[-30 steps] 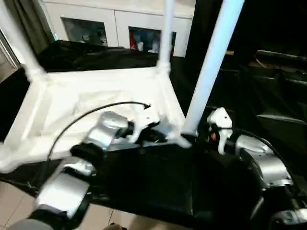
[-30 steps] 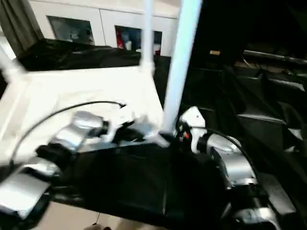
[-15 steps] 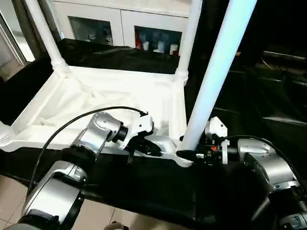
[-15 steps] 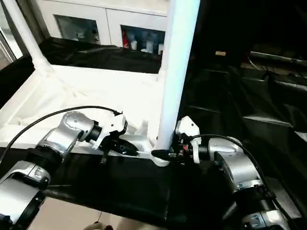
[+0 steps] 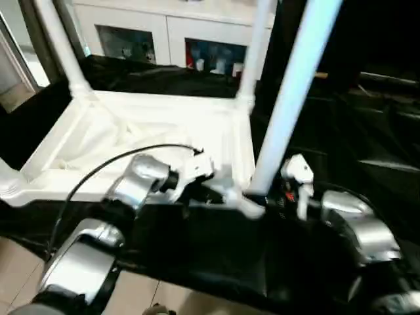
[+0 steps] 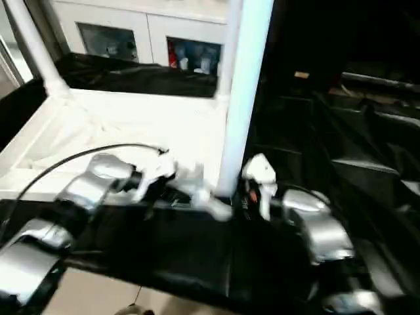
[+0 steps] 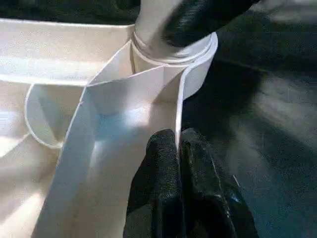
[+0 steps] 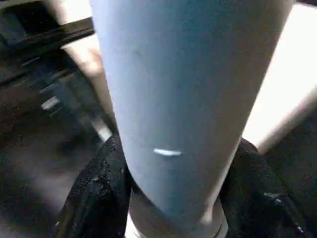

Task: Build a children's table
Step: Rotate leg to tighten

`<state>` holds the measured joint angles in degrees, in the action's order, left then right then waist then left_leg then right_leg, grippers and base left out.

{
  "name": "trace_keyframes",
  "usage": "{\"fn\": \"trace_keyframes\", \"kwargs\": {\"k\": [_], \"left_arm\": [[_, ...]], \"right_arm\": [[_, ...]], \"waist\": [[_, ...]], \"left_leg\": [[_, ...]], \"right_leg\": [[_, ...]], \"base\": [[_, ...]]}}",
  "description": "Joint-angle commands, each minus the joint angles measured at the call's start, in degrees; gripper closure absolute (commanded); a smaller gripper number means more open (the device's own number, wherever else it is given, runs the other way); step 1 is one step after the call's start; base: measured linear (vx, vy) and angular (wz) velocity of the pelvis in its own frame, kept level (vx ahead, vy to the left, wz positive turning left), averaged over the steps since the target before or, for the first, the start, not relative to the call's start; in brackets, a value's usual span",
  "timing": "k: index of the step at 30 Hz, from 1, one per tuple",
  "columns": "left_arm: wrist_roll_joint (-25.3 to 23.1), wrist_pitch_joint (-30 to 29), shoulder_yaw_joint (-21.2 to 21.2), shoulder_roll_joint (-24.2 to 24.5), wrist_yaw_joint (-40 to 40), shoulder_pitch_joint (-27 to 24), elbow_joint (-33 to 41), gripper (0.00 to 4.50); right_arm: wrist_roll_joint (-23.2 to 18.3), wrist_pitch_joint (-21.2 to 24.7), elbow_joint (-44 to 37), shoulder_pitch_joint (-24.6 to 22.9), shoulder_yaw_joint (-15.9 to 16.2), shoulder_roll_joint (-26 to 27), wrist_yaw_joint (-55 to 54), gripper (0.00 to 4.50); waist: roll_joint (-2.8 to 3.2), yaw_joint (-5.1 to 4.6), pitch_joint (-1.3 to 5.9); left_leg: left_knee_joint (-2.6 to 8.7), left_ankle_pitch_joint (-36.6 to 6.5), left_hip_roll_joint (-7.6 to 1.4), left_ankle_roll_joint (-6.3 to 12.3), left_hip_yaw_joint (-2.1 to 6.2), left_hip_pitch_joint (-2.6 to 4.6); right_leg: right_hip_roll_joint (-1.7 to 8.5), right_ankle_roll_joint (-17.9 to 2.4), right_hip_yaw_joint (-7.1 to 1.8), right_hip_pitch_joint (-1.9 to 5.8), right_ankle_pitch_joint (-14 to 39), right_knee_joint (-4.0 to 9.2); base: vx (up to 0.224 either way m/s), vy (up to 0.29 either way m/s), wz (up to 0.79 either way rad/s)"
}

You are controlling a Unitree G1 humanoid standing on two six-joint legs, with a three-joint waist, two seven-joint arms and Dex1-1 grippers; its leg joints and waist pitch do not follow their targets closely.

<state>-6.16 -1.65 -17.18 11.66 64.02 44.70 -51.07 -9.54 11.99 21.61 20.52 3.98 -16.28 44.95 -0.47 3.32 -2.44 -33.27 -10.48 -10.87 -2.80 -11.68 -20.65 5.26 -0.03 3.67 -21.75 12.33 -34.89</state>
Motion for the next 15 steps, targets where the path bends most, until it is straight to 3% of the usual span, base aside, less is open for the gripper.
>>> {"fn": "trace_keyframes", "kwargs": {"k": [1,3,4,6,13,14,15], "left_arm": [[-1.2,-2.7,1.0,-2.8,-10.6,0.6,-2.7,4.50],[-1.5,-3.0,1.1,-3.8,-13.1,0.8,-3.0,4.50],[-1.7,-3.5,1.1,-5.6,-15.7,0.9,-3.4,4.50],[-2.0,-3.3,1.2,-6.8,-17.8,1.3,-4.1,4.50],[-1.5,-2.6,1.1,-10.0,-17.4,2.1,-5.2,4.50],[-1.5,-2.6,1.0,-10.0,-17.3,2.1,-5.2,4.50],[-1.5,-2.5,1.0,-9.8,-17.0,2.1,-5.1,4.50]], "right_arm": [[1.8,1.9,4.0,-0.6,1.0,3.9,-7.8,2.52],[2.0,2.2,4.4,-0.4,0.5,5.5,-10.5,2.53],[1.3,3.6,5.3,0.3,-1.6,8.9,-16.7,2.54],[1.2,4.2,6.2,0.9,-2.9,11.2,-20.2,2.54],[3.9,1.7,6.6,1.5,-0.2,13.1,-20.4,2.54],[4.0,1.5,6.6,1.4,-0.2,13.1,-20.3,2.19],[3.6,1.5,6.4,1.4,-0.2,12.8,-19.2,2.19]], "waist": [[-0.14,-0.39,2.18],[-0.26,-0.70,2.23],[-0.16,-0.73,2.25],[-0.13,-0.93,2.17],[-0.05,-1.00,2.42],[-0.01,-1.00,2.44],[0.02,-1.03,2.42]], "left_leg": [[4.78,-20.7,-2.87,-1.88,2.09,1.02],[4.89,-21.1,-2.76,-1.80,2.20,0.96],[4.89,-21.1,-2.76,-1.68,2.18,0.97],[4.92,-22.1,-2.71,-1.79,2.13,1.20],[5.13,-21.5,-2.79,-1.32,2.06,1.10],[5.15,-21.1,-2.79,-1.23,2.05,1.05],[5.20,-20.9,-2.82,-1.14,2.05,1.02]], "right_leg": [[3.97,-10.0,-2.64,1.08,23.8,6.03],[3.94,-9.2,-2.62,1.02,24.2,6.26],[3.92,-9.1,-2.68,0.98,23.8,6.28],[3.82,-9.2,-2.75,0.59,23.8,6.44],[3.74,-9.6,-2.79,0.97,18.8,6.23],[3.75,-9.8,-2.81,1.04,18.1,6.18],[3.73,-9.9,-2.79,1.08,17.6,6.12]], "base": [[0.000,0.000,0.00],[0.000,0.000,0.00],[0.000,0.000,0.00],[0.000,0.000,0.00],[0.000,0.000,0.00],[0.000,0.000,0.00],[0.000,0.000,0.00]]}}
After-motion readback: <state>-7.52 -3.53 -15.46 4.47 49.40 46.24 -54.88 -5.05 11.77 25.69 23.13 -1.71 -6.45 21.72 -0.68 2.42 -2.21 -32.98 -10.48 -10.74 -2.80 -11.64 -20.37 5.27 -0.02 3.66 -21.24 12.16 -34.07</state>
